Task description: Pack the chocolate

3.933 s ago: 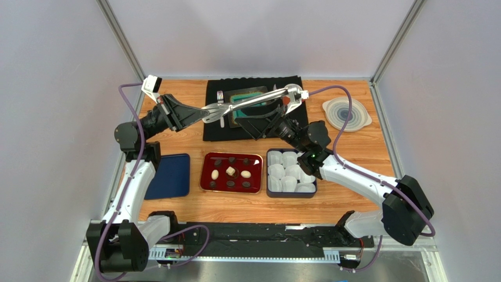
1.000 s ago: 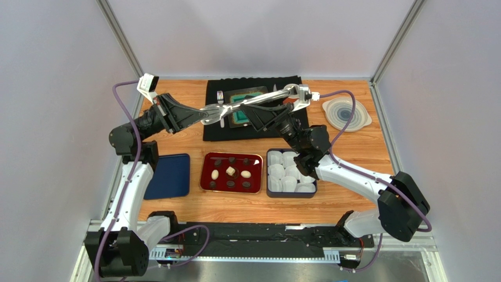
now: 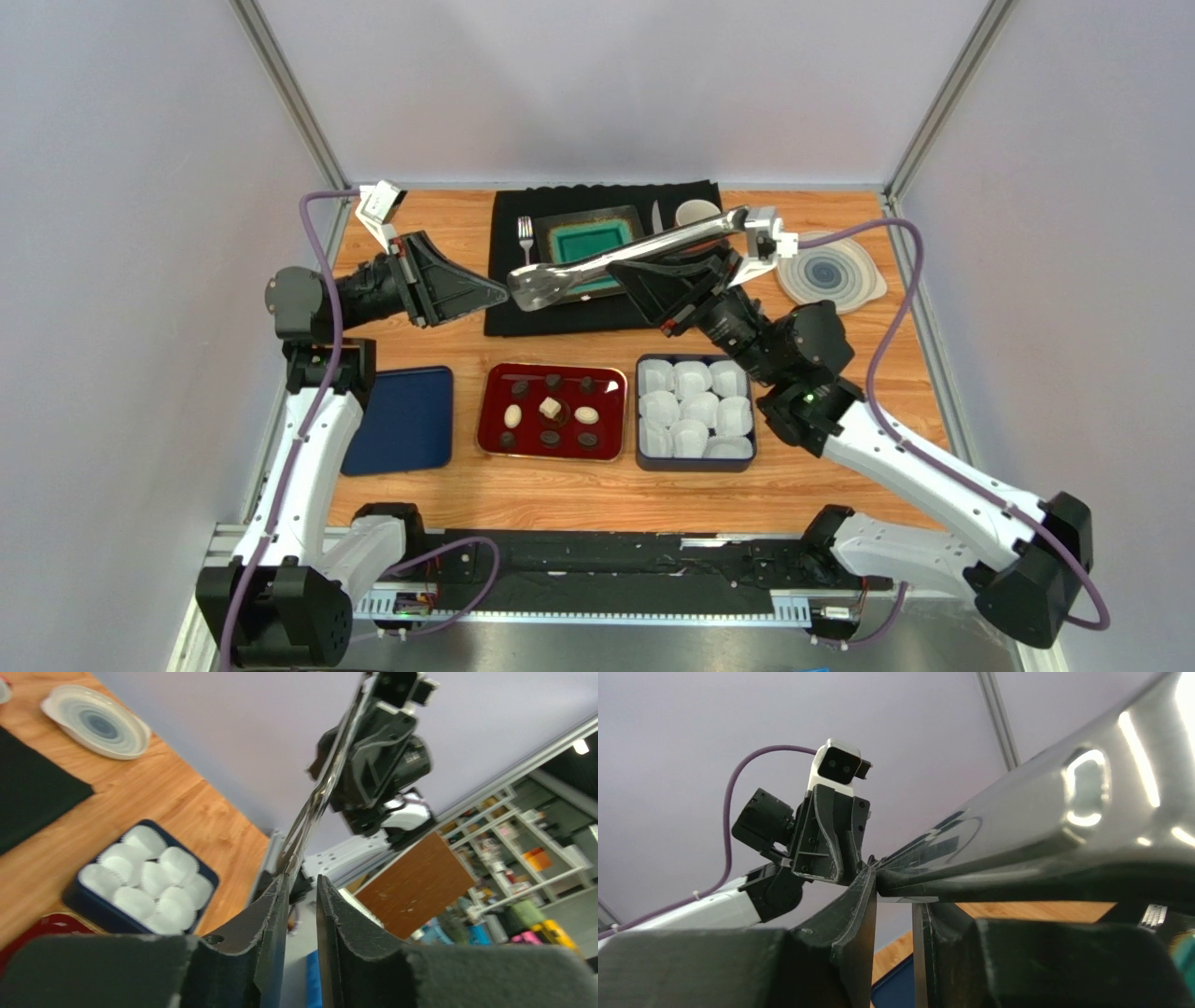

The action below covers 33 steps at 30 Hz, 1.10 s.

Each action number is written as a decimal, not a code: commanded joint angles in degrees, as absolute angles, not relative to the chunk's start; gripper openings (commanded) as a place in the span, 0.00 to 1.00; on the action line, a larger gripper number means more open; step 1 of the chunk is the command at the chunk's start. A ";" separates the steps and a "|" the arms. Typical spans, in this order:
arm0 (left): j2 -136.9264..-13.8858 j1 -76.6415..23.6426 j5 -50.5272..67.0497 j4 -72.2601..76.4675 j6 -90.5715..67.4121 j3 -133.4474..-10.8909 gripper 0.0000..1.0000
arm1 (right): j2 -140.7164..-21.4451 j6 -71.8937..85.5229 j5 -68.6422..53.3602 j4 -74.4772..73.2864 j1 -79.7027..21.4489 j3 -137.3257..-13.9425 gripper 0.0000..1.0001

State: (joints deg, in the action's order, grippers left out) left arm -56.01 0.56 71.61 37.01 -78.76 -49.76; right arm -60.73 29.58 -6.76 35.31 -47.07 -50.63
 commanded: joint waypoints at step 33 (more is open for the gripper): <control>-63.53 5.36 43.48 -28.90 -2.82 -58.44 0.53 | -58.51 7.65 3.95 -6.16 -54.65 -56.16 0.23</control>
State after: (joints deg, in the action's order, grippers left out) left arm -61.01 4.73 56.55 -24.38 -9.58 -54.61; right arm -54.19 11.94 0.01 -9.08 -51.46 -56.60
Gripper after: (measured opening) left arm 0.538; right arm 0.233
